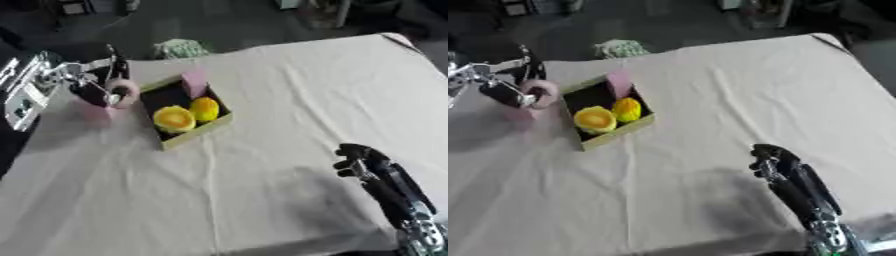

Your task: Pick up objects on the table and place them in the box.

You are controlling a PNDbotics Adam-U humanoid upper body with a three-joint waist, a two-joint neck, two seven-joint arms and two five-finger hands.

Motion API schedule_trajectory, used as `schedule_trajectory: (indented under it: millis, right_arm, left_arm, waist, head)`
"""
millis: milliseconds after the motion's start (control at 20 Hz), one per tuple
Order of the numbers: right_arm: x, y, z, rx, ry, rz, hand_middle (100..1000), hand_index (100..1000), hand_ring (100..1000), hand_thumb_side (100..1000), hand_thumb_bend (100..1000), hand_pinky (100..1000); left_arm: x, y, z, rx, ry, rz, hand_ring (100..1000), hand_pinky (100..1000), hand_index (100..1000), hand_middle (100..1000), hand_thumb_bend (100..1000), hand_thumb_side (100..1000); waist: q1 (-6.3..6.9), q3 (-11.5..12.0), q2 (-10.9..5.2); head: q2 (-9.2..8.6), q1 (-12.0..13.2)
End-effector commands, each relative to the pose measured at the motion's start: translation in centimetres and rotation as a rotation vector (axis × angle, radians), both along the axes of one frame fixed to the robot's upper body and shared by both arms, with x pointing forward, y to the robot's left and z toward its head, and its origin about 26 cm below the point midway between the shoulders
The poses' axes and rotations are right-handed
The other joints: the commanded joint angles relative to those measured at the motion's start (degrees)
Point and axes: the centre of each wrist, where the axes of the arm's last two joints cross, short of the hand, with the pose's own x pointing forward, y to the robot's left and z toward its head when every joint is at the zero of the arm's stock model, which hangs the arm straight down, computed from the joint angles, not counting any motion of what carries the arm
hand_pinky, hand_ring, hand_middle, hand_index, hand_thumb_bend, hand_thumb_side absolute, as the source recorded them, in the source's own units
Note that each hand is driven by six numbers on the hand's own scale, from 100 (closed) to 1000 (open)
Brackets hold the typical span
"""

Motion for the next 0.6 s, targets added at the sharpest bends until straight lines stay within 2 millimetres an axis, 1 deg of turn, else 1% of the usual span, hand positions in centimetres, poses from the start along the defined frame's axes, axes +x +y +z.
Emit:
schedule_trajectory:
  millis: [50,200,300,500,600]
  right_arm:
    - [0.2,-0.1,0.6,-0.008,-0.021,0.012,724,798,682,646,100,681]
    - [0.2,0.1,0.6,-0.005,-0.019,0.021,723,798,682,656,100,681]
    - [0.2,0.1,0.6,-0.004,-0.016,0.024,723,798,682,661,100,681]
    - [0.2,0.2,0.6,-0.001,-0.016,0.031,723,798,682,669,100,681]
    - [0.2,0.3,0.7,0.000,-0.015,0.034,723,798,682,670,100,681]
  left_arm:
    - [0.7,-1.9,0.3,-0.037,-0.050,-0.031,462,603,650,463,109,132]
    - [1.3,-3.6,-0.9,-0.042,-0.066,-0.055,475,612,659,471,123,136]
    - [1.7,-4.3,-1.6,-0.048,-0.084,-0.049,479,615,663,474,134,137]
    - [2.4,-4.8,-3.1,-0.064,-0.117,-0.009,496,627,684,492,171,152]
    - [2.6,-5.0,-3.8,-0.070,-0.135,0.012,506,634,695,502,209,170]
  waist:
    - [-0.24,-0.4,-0.85]
    - [-0.40,-1.1,-0.73]
    - [-0.47,-1.5,-0.61]
    - [-0.54,-2.0,-0.34]
    - [-0.60,-2.1,-0.23]
  head:
    - [0.26,0.6]
    - [0.26,1.0]
    - [0.26,1.3]
    - [0.26,1.6]
    - [0.26,1.7]
